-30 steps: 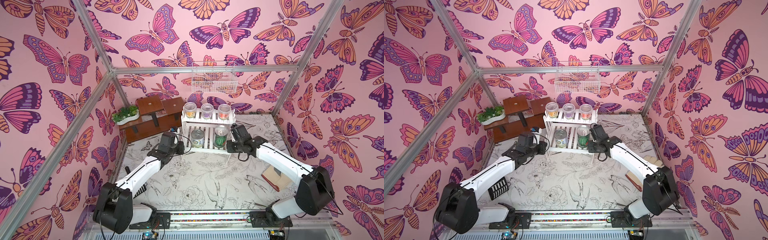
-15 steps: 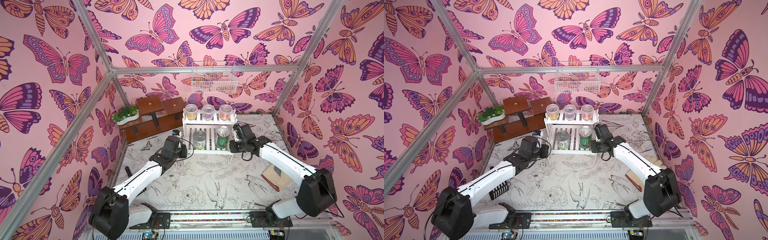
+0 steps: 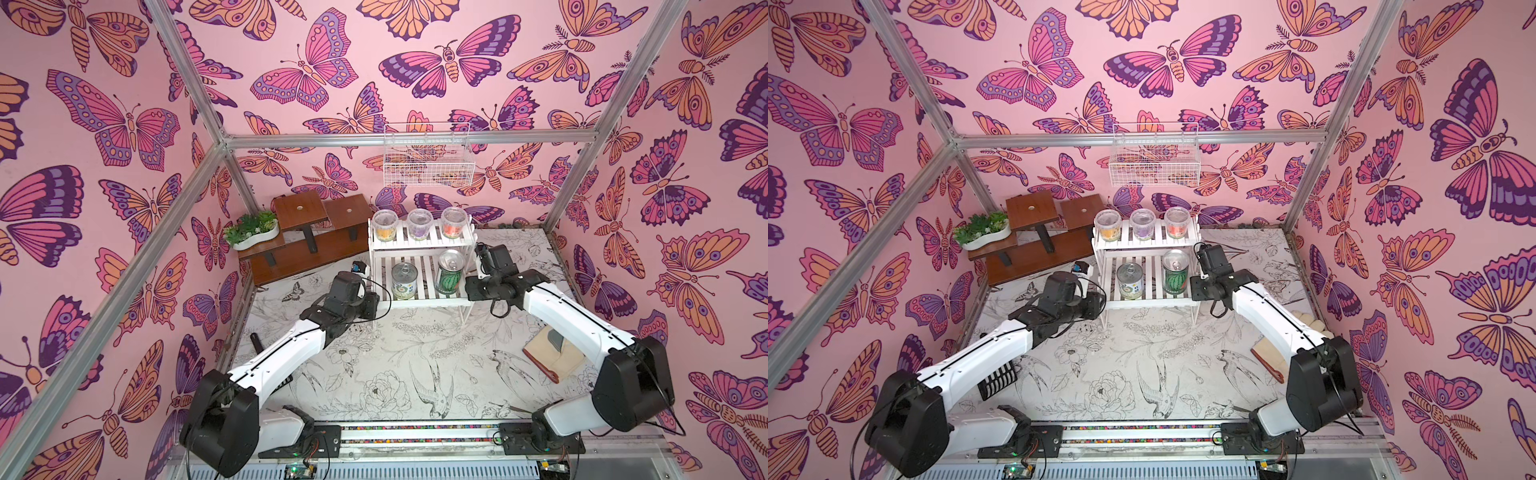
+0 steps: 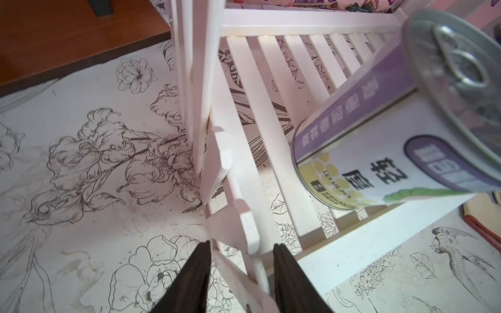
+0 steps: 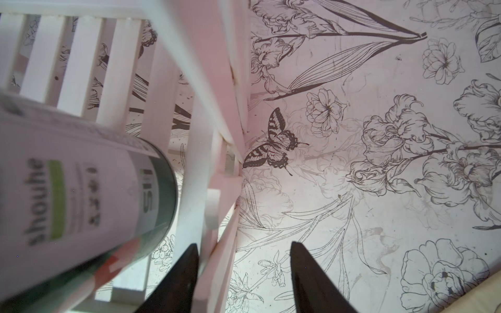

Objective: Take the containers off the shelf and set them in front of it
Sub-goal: 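Move the shelf to the center of the board, then pick up a container from the shelf.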

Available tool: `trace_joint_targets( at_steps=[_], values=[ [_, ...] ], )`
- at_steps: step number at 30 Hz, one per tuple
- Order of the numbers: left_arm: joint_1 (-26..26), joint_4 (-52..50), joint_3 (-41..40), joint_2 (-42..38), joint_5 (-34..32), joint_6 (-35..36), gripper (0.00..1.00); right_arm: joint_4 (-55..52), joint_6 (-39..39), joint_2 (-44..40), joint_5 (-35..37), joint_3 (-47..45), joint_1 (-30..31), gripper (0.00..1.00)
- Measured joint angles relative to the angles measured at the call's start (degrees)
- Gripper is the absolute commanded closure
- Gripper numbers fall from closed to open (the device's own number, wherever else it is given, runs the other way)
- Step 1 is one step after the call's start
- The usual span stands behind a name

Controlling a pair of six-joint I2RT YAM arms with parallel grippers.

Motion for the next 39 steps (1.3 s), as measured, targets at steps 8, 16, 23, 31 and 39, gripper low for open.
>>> trace_joint_targets(
  at_steps=[8,16,23,31,39],
  values=[
    [-0.4,-4.7,-0.4,-4.0,0.3,1.7,0.00,1.7,-0.4,-6.3,0.9,-1.5,-0.4,0.10],
    [-0.4,-6.4,-0.3,-9.8,0.3,3.5,0.00,1.0,-0.9,-13.1,0.4,-1.5,-0.4,0.01],
    [-0.4,-6.9,2.2,-11.3,0.8,5.2,0.00,-2.6,-3.3,-19.2,-1.8,0.2,-0.4,0.01],
    [1.3,-9.0,4.5,-12.5,3.8,5.1,0.00,-1.5,-6.0,-15.9,-7.3,11.9,-0.4,0.01],
    [8.7,-11.0,6.8,-11.0,9.2,4.1,0.00,0.4,-8.1,-6.5,-10.5,19.5,-0.4,0.01]
  ],
)
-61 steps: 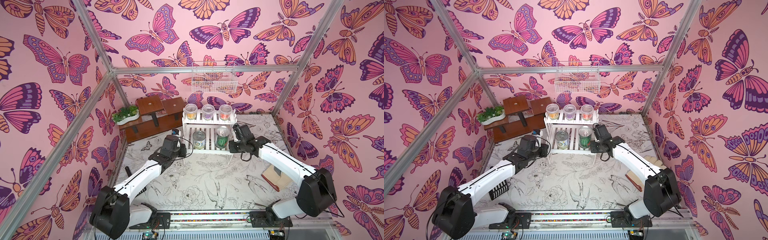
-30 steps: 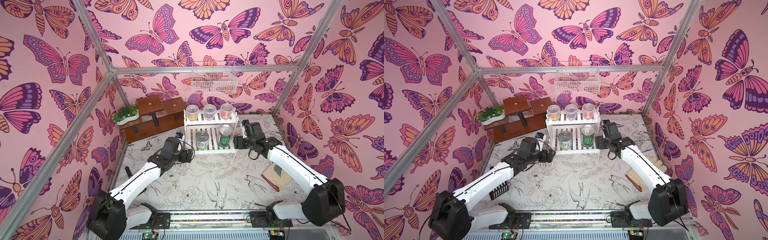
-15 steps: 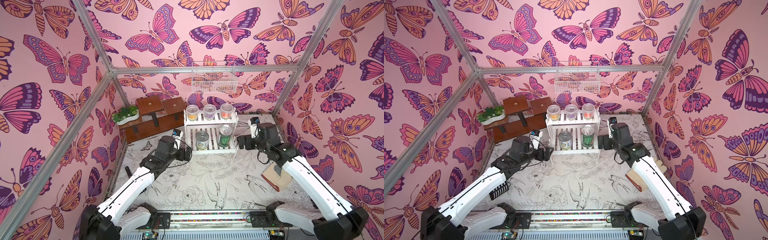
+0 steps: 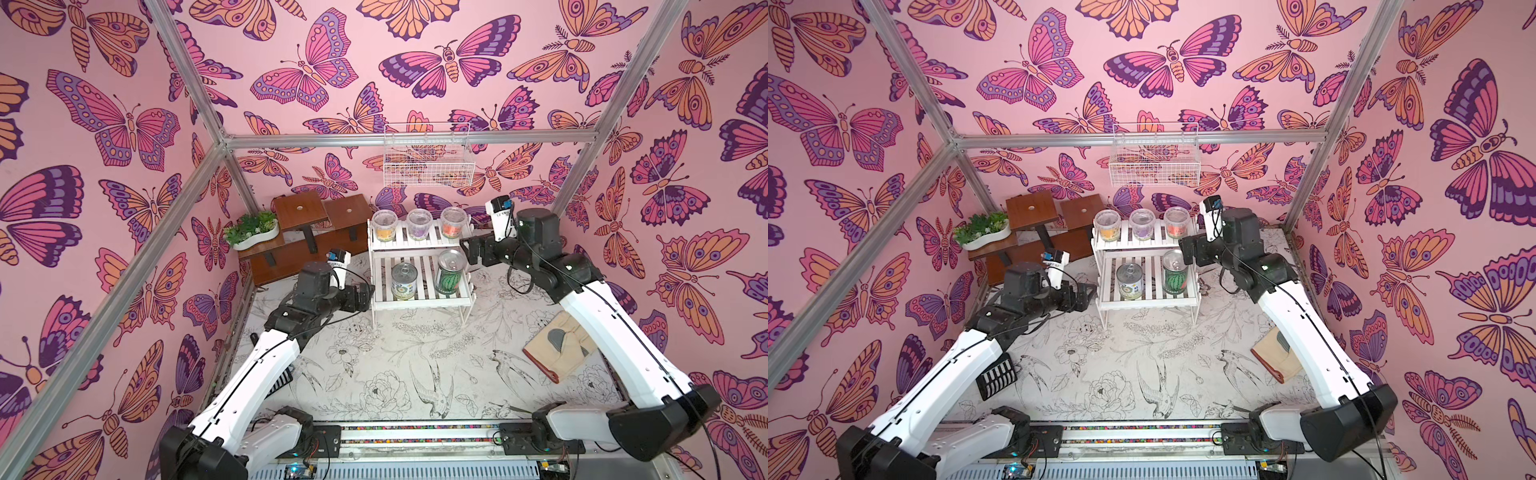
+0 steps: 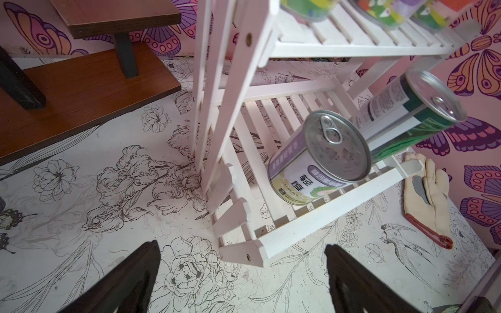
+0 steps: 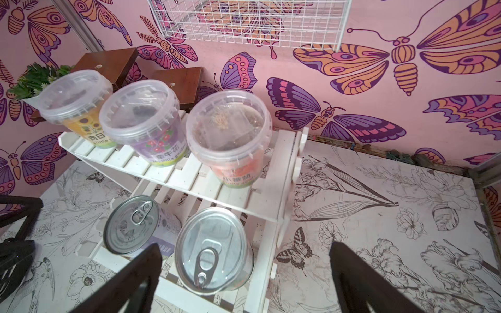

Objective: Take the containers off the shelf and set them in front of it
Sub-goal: 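Pick up a container from the shelf.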

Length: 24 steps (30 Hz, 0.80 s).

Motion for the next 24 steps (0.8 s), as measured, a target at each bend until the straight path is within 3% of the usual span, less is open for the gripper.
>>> trace_joint_targets(
  at_steps=[24],
  values=[
    [1.2,0.4,1.4,4.1,2.3,1.0,0.00,5.0,-3.6,15.1,-3.5,10.7,0.0,0.01]
  ],
)
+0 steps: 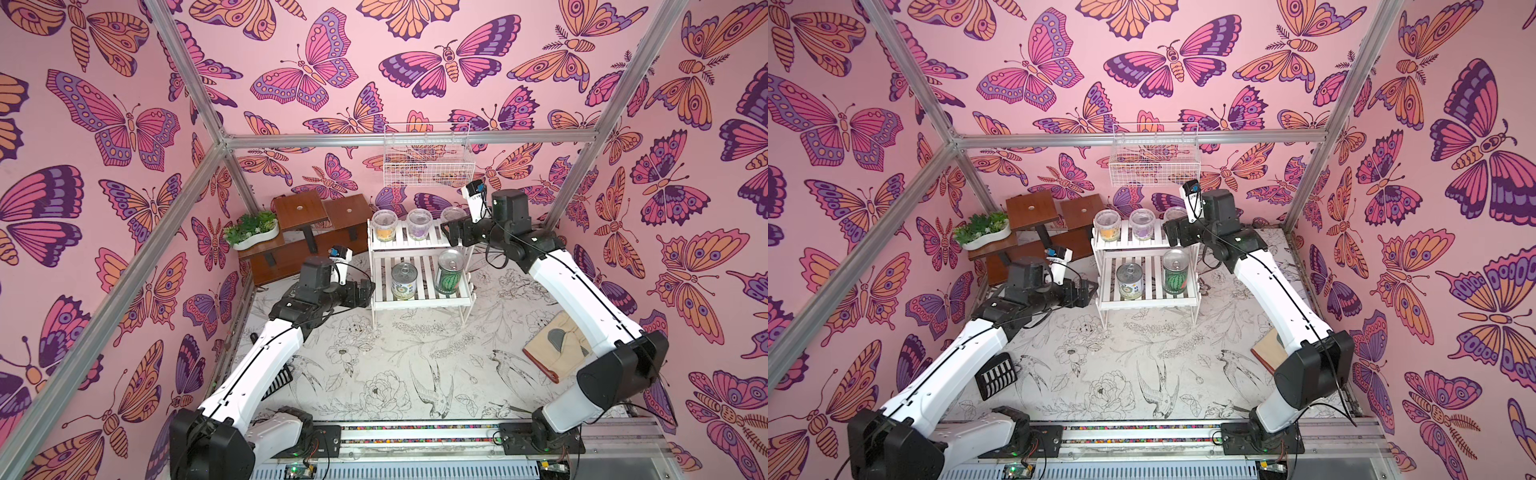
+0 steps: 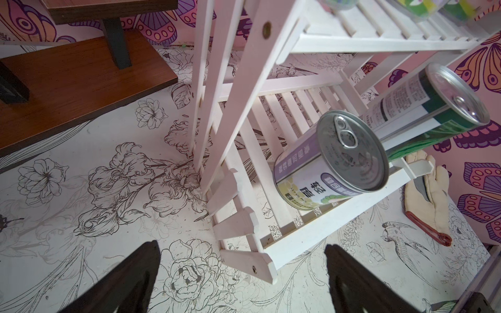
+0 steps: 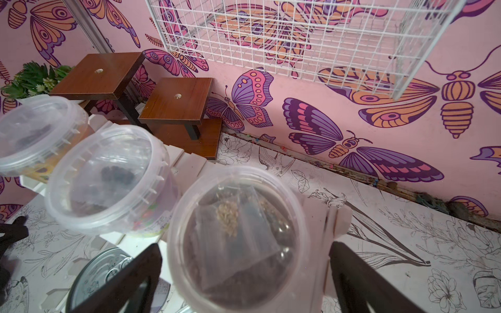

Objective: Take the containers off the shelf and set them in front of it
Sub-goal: 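Pick up a container from the shelf.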

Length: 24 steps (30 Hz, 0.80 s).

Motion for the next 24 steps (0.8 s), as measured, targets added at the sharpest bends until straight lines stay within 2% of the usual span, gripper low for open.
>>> trace_joint_targets(
  at_steps=[5,13,20,24],
  values=[
    [0.1,0.3,0.0,0.4,0.0,0.0,0.00,0.7,-0.4,2.8,-0.1,0.3,0.0,0.00],
    [0.4,0.5,0.0,0.5,0.0,0.0,0.00,3.7,-0.7,3.7,-0.1,0.3,0.0,0.15],
    [0.4,0.8,0.0,0.5,0.0,0.0,0.00,5.0,-0.7,3.7,-0.2,0.3,0.0,0.39],
    [0.6,1.3,0.0,0.5,0.0,0.0,0.00,5.1,-0.7,3.6,-0.1,0.2,0.0,0.42]
  ],
)
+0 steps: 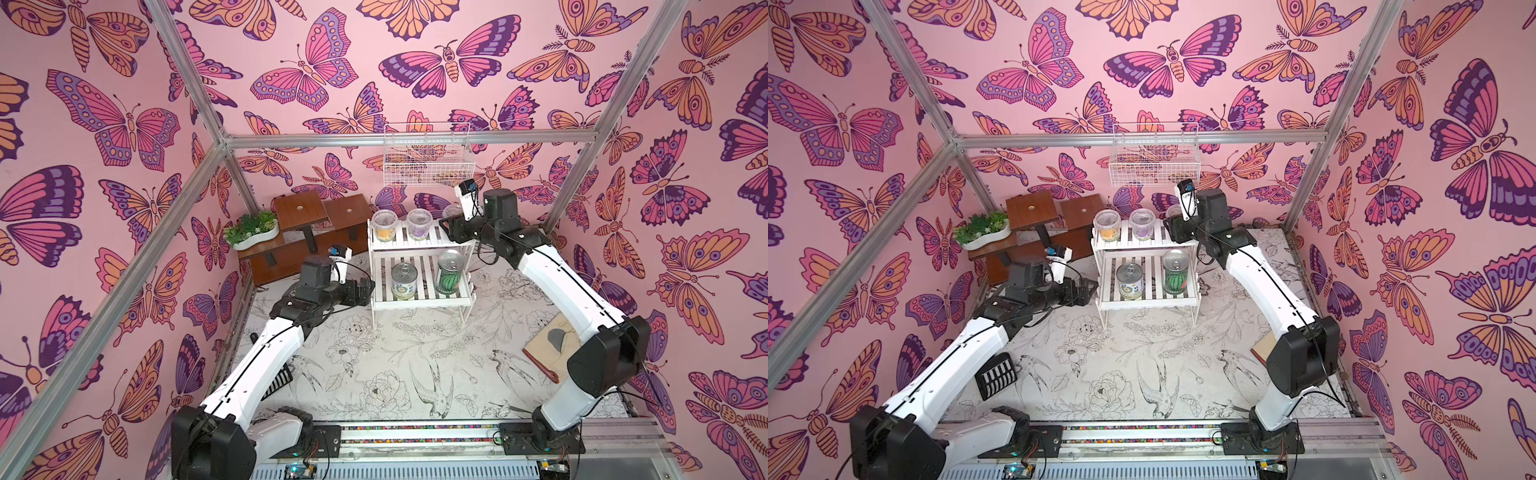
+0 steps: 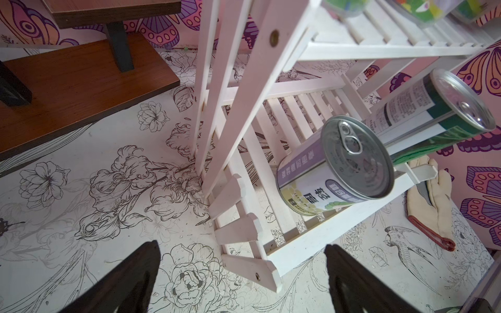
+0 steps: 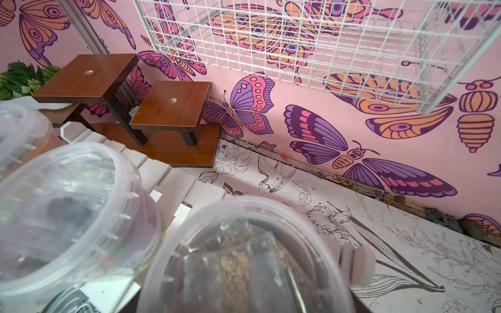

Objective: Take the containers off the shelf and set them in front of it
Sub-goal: 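Pick up a container from the shelf, then place the container at the center of the board.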

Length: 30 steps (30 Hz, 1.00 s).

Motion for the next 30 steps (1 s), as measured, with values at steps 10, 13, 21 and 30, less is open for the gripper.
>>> trace_joint_targets(
  at_steps=[10,13,21,30],
  values=[
    [0.1,0.1,0.0,0.1,0.0,0.0,0.00,-0.8,0.0,-6.2,0.0,-2.5,0.1,0.46],
    [0.1,0.3,0.0,0.2,0.0,0.0,0.00,-1.5,0.0,-10.1,0.1,-3.5,0.5,0.46],
    [0.1,0.7,-0.3,0.5,0.0,0.0,0.00,-1.4,0.6,-24.2,2.4,-16.3,3.7,0.47],
    [0.1,1.7,-1.1,0.6,1.0,0.0,0.00,-0.1,3.6,-39.1,10.8,-37.3,13.2,0.48]
  ],
)
